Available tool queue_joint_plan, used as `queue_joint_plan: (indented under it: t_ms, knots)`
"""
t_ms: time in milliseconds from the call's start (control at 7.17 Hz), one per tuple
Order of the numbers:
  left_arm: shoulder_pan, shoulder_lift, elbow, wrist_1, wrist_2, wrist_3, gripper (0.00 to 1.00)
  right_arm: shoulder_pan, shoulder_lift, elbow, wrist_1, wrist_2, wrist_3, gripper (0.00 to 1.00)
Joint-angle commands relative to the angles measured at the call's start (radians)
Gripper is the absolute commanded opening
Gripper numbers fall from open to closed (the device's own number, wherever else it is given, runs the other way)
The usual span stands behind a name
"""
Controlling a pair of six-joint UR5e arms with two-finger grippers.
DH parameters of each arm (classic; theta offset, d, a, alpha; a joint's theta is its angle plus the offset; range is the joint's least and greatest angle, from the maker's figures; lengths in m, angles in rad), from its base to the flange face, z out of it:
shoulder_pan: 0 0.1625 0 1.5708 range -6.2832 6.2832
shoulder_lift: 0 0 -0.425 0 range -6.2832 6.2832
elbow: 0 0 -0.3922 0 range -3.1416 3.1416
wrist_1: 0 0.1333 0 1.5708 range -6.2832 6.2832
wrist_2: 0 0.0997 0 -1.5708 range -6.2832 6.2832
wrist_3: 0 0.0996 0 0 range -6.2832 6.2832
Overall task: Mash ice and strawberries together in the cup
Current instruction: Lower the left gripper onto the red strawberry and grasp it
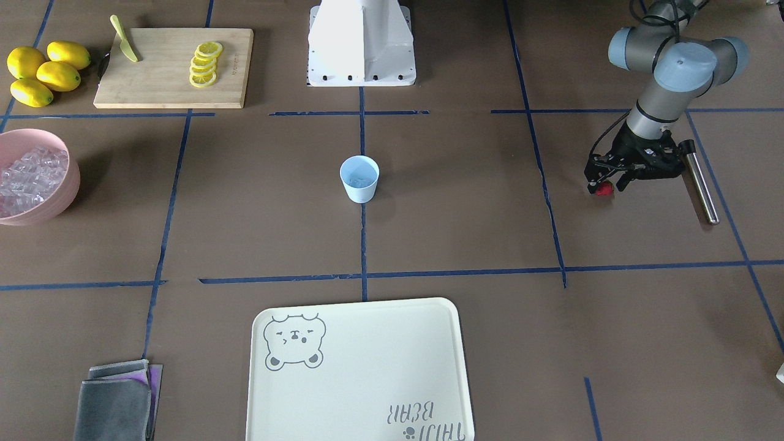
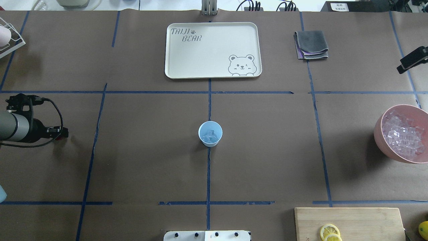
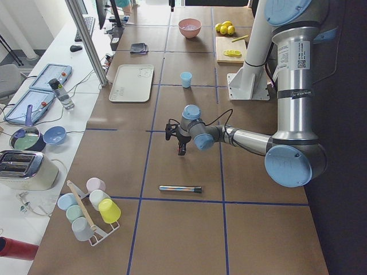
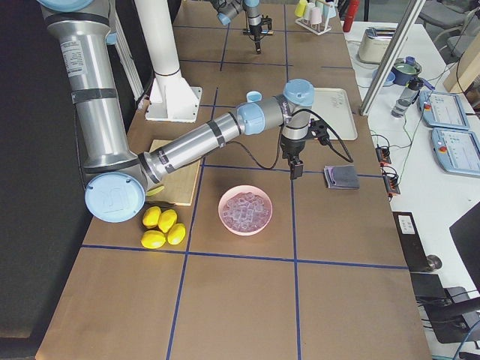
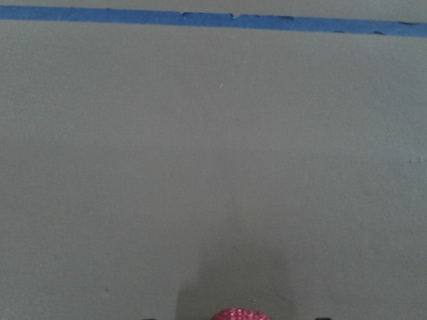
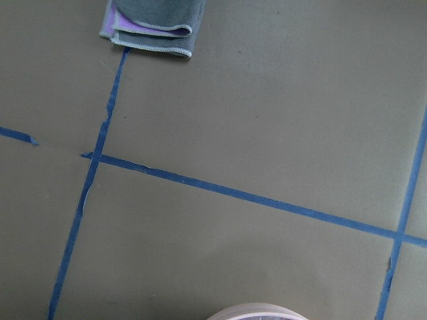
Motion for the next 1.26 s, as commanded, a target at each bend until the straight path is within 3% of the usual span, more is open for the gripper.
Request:
queue_joint_plan:
  t_ms: [0, 140, 279, 419, 698, 837, 1116]
  knots:
    - [0.000, 0.012, -0.009, 0.000, 0.002, 0.001, 0.23, 0.000, 0.001, 0.000, -0.001, 0.013, 0.000, 0.99]
    - [-0.002, 0.027, -0.024, 0.000, -0.001, 0.001, 0.08, 0.000, 0.000, 0.000, -0.001, 0.013, 0.001, 0.99]
    - [-0.006, 0.032, -0.043, 0.006, -0.015, 0.001, 0.02, 0.000, 0.000, 0.002, -0.001, 0.022, 0.005, 0.99]
    - [-0.017, 0.037, -0.084, 0.015, -0.091, 0.001, 0.00, 0.000, -0.002, 0.003, 0.001, 0.023, 0.005, 0.99]
    - [-0.035, 0.015, -0.132, 0.034, -0.142, -0.022, 0.00, 0.017, -0.013, -0.009, 0.001, 0.031, 0.002, 0.99]
    - [-0.031, -0.033, -0.168, 0.110, -0.153, -0.074, 0.00, 0.035, -0.020, -0.012, 0.001, 0.037, -0.003, 0.99]
    - [-0.022, -0.311, -0.181, 0.385, -0.153, -0.178, 0.00, 0.089, -0.065, -0.027, 0.003, 0.052, -0.076, 0.99]
